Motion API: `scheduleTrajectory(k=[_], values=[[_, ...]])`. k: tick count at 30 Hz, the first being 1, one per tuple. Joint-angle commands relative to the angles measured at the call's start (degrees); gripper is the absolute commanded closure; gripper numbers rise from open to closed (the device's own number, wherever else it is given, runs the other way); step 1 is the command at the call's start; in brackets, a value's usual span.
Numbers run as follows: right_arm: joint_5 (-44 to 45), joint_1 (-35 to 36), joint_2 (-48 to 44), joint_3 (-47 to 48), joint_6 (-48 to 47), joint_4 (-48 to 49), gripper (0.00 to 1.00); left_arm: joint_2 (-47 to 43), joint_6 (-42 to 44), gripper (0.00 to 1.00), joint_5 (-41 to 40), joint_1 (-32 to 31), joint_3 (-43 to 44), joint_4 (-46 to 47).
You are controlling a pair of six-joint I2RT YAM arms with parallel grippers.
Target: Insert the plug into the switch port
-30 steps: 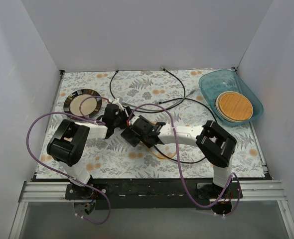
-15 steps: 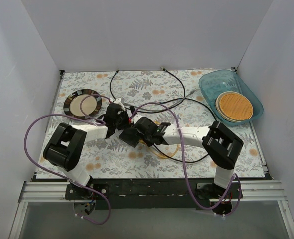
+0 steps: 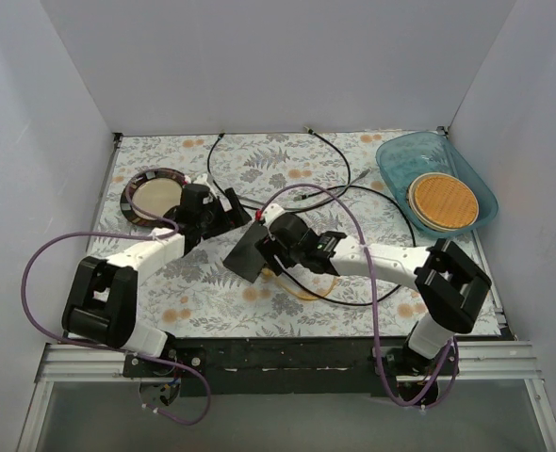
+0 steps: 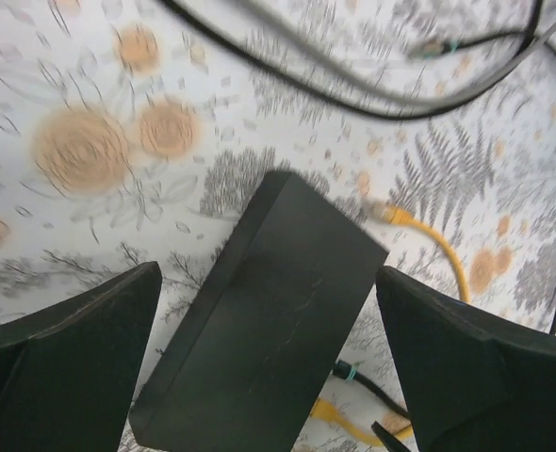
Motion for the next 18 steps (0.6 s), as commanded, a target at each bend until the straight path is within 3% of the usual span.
scheduleTrajectory(k=[1,8,14,18], values=[[-2.17,-4.43,-6.58,0.70,-0.30,4.69,0.17,-5.54,4.67,0.02,-4.29,2.12,9.65,-4.82],[-9.12,-15.77,-8.25,6.14,-1.97,3.90,0.16,3.07,8.45,0.02,-3.86,2.74,31.55,-17.74],[-13.96,-20.79,-6.59,11.07,-2.41,3.20,0.14,4.13,6.53,0.02,-3.41,2.92,38.42,-17.04],[-15.63,-21.23,-3.78,14.49,-3.20,2.32,0.13,1.59,3.89,0.02,-2.45,2.83,34.59,-15.56]])
